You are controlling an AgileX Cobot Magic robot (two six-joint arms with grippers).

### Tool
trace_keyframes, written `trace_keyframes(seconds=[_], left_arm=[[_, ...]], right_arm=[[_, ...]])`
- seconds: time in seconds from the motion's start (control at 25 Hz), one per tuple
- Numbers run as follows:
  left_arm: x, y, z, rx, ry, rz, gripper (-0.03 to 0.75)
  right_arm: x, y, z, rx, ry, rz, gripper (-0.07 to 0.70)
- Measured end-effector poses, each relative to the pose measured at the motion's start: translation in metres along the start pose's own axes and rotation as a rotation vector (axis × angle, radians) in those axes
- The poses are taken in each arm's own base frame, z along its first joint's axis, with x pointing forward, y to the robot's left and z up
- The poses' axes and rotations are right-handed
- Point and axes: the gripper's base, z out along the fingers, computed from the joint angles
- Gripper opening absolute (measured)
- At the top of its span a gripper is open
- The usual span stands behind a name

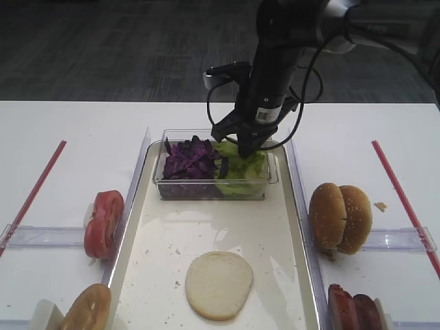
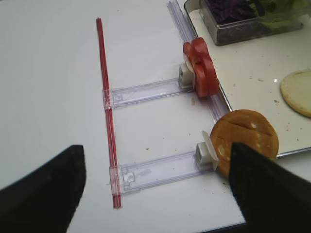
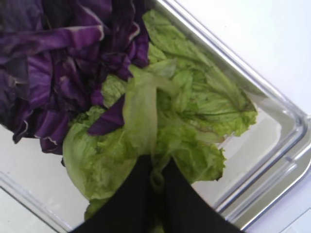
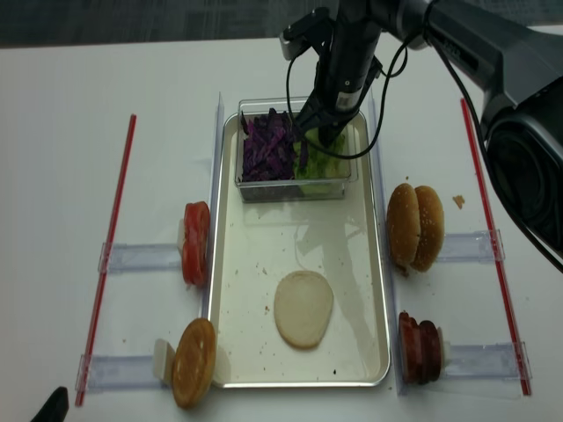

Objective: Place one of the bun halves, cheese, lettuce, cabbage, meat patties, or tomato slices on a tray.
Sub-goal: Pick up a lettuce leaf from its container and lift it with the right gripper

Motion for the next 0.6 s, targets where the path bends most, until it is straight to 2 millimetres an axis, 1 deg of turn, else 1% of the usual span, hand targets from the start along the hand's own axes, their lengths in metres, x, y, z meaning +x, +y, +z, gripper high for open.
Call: trace_keyframes(seconds=[0.16, 0.6], left_arm=[[0.0, 0.0, 0.0, 0.0, 0.0, 0.0, 0.554], [0.0, 0.0, 0.0, 0.0, 0.0, 0.0, 0.554]], right_arm=[[-0.0027, 0.0003, -0.0044, 0.002, -0.011, -0.004, 0.071], [0.0011, 0.0016, -0.0044, -0.012, 0.031, -0.004, 0.069]])
